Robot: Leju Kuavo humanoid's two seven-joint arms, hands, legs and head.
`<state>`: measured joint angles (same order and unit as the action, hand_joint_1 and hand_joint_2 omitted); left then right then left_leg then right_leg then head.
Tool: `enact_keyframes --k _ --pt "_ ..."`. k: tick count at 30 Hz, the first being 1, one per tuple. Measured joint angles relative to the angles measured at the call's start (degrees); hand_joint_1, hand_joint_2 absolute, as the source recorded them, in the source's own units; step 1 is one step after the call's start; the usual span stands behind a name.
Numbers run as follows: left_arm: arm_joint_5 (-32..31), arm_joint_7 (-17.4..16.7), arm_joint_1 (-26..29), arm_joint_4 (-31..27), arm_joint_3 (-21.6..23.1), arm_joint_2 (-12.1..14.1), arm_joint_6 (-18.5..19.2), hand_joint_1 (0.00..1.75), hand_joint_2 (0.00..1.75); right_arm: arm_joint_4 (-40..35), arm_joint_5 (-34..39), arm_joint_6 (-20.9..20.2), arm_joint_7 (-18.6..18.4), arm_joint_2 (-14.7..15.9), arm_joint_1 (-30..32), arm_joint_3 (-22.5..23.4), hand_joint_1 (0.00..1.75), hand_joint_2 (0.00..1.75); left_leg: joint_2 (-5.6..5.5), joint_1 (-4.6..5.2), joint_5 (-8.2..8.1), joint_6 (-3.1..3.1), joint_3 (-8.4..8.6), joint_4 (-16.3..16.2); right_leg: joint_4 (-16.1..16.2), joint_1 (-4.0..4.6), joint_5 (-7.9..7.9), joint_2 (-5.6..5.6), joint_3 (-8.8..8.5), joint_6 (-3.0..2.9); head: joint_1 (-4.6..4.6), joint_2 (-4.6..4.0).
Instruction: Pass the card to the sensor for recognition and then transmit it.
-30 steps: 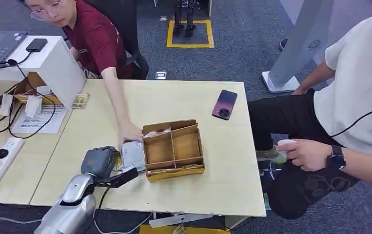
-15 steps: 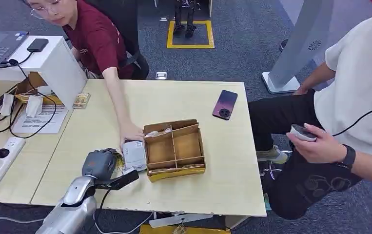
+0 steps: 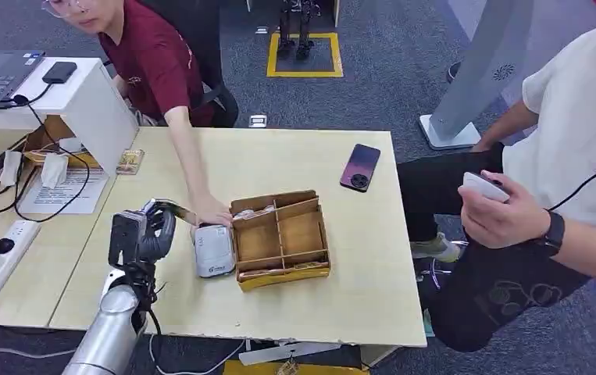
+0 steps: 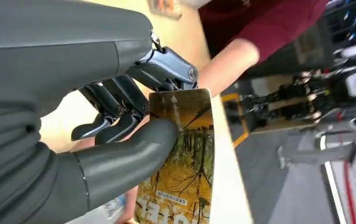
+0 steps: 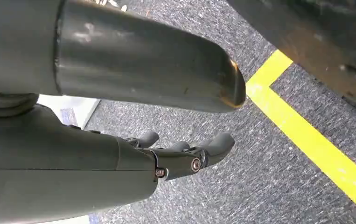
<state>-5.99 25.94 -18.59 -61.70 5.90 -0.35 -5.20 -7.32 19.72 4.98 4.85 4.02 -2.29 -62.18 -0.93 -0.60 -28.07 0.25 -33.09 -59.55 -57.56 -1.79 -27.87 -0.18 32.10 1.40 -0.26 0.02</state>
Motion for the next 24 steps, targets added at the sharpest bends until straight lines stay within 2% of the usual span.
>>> enact_keyframes --k 1,4,8,11,15,17,18,20,24 --pt "-0.2 0.7 0.0 -0.8 -0.4 -0.1 -1.1 1.75 1.75 0.0 0.0 0.0 0.0 0.0 0.0 0.0 0.0 0.0 -0.02 -0.01 0.01 0.0 0.0 0.0 0.0 0.01 0.0 -0.02 0.0 0.0 0.0 0.0" --pt "-3.4 3.4 -1.4 -2.3 -1.3 -0.2 -8.3 1.75 1.75 0.0 -0.5 0.1 0.1 0.0 -0.1 -0.5 0.0 0.0 -0.02 -0.04 0.03 0.02 -0.02 0.0 0.0 0.05 0.01 -0.03 0.0 -0.01 0.0 0.0" --pt "-4.5 3.5 -4.4 -2.7 -2.2 0.1 -10.0 1.75 1.75 0.0 -0.5 0.0 0.1 0.0 -0.3 -1.1 0.0 0.0 -0.01 -0.03 0.03 0.02 -0.02 0.0 0.0 0.04 0.04 -0.01 -0.01 -0.05 0.0 0.0" --pt "-7.5 5.0 -5.1 -2.7 -2.6 0.2 -13.3 1.75 1.75 0.0 -0.8 0.0 0.2 0.0 -0.4 -1.4 0.0 0.0 -0.01 -0.03 0.03 0.02 -0.02 0.0 0.0 0.04 0.04 -0.01 -0.01 -0.05 0.0 0.0" --pt "-19.3 6.1 -7.1 -1.9 -2.6 1.1 -23.3 1.75 1.75 0.0 -1.5 -0.6 0.2 0.0 -0.7 -2.1 0.0 0.0 -0.01 -0.03 0.03 0.02 -0.04 0.0 0.0 0.04 0.04 0.0 0.01 -0.05 0.0 0.0" --pt "-27.7 5.6 -9.0 -0.1 -2.6 1.9 -29.7 1.75 1.75 0.0 -1.9 -0.7 0.2 0.0 -0.8 -2.8 0.0 0.0 0.0 -0.03 0.03 0.02 -0.04 0.0 0.0 0.04 0.04 -0.01 0.02 -0.05 0.0 0.0" --pt "-32.1 4.9 -9.7 0.6 -2.6 2.2 -31.7 1.75 1.75 0.0 -2.1 -0.7 0.2 0.0 -0.9 -2.9 0.0 0.0 0.0 -0.03 0.03 0.02 -0.04 0.0 0.0 0.04 0.04 -0.01 0.01 -0.05 -0.02 0.0" --pt "-39.6 4.1 -11.2 2.2 -2.6 2.8 -33.8 1.75 1.75 0.0 -2.3 -0.7 0.3 0.0 -1.1 -3.3 0.0 0.0 -0.02 -0.03 0.05 -0.01 -0.04 0.0 0.0 0.04 0.04 -0.02 0.01 -0.05 -0.02 0.0" --pt "-46.4 3.4 -14.1 6.2 -4.2 2.8 -34.3 1.75 1.75 0.0 -2.3 -0.6 0.5 0.0 -1.4 -4.1 0.0 0.0 0.0 -0.03 0.06 -0.01 -0.04 0.0 0.0 0.04 0.08 0.03 0.01 -0.02 0.0 0.0"
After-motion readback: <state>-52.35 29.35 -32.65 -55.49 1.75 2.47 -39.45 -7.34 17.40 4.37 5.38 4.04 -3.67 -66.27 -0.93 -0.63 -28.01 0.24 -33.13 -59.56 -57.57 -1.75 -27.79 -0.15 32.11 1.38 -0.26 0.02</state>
